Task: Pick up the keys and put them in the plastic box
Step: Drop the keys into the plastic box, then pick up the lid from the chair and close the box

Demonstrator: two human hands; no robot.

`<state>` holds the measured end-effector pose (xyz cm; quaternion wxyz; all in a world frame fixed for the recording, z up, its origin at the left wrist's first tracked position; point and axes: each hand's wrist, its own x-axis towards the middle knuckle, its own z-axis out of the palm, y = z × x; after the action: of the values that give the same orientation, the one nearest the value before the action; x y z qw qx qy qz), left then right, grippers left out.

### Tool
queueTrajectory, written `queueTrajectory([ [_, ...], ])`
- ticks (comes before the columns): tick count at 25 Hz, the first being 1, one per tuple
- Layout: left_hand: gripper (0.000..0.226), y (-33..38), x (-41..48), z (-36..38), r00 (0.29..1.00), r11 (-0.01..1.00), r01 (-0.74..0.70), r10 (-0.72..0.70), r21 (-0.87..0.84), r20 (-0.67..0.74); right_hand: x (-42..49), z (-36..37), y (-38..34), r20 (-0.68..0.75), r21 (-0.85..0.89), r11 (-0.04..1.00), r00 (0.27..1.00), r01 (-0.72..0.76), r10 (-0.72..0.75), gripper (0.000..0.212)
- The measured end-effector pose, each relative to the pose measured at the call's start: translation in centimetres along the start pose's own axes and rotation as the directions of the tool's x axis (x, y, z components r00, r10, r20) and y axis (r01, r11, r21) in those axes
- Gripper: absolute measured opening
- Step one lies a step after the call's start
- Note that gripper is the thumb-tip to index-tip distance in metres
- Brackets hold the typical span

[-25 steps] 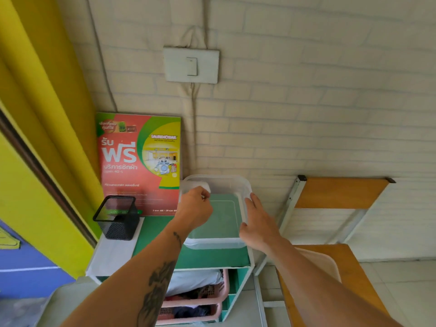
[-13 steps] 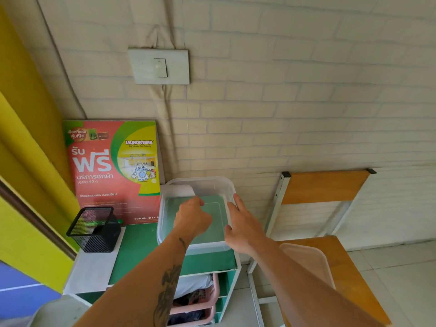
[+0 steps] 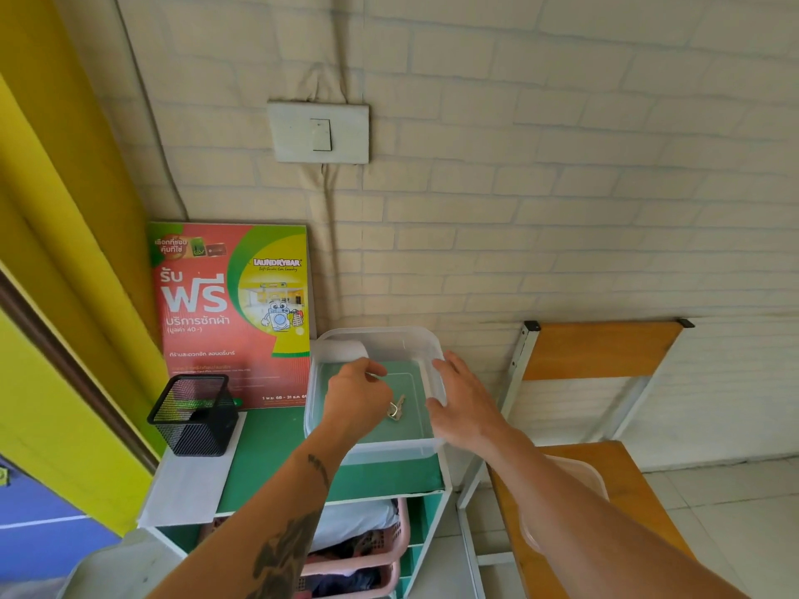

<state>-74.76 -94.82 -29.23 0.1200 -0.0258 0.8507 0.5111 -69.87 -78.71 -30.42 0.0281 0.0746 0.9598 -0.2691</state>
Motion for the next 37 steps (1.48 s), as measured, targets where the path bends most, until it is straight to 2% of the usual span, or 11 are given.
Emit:
queueTrajectory([
  [7, 0.027, 1.9, -2.1, 3.3, 0.996, 0.992, -0.045, 0.054, -0.114, 0.075, -3.0, -3.0, 4.7, -0.078, 0.08, 0.994, 0.994, -0.07, 0.076, 0.068],
  [12, 0.028, 3.0, -3.6, 11.2, 0.978, 0.99, -0.058, 0.082, -0.127, 0.19, -5.9, -4.8, 12.4, -0.042, 0.095, 0.982, 0.985, -0.164, 0.168, 0.065],
  [15, 0.029, 3.1, -4.7, 17.6, 0.969, 0.995, 0.019, 0.006, -0.099, 0.246, -7.5, -6.0, 18.5, 0.017, 0.079, 0.974, 0.977, -0.214, 0.213, 0.062],
  [21, 0.023, 2.0, -6.1, 29.0, 0.928, 0.979, 0.188, -0.203, 0.075, 0.313, -8.6, -6.2, 31.2, 0.127, 0.025, 0.951, 0.945, -0.307, 0.302, 0.061],
  [25, 0.037, -0.2, -5.0, 34.1, 0.92, 0.945, 0.221, -0.284, 0.243, 0.269, -8.3, -4.2, 37.5, 0.188, 0.07, 0.911, 0.902, -0.406, 0.388, 0.06],
  [29, 0.044, -4.8, -1.7, 40.1, 0.913, 0.919, 0.202, -0.302, 0.339, 0.274, -6.8, 0.3, 43.7, 0.216, 0.064, 0.88, 0.868, -0.47, 0.448, 0.064],
  [33, 0.068, -10.3, 1.2, 45.4, 0.891, 0.873, 0.191, -0.346, 0.449, 0.294, -5.7, 6.1, 48.8, 0.217, 0.02, 0.857, 0.839, -0.516, 0.5, 0.059],
  [37, 0.072, -14.3, 3.1, 49.0, 0.895, 0.842, 0.108, -0.314, 0.528, 0.317, -4.9, 10.3, 51.5, 0.142, 0.04, 0.852, 0.847, -0.523, 0.513, 0.061],
])
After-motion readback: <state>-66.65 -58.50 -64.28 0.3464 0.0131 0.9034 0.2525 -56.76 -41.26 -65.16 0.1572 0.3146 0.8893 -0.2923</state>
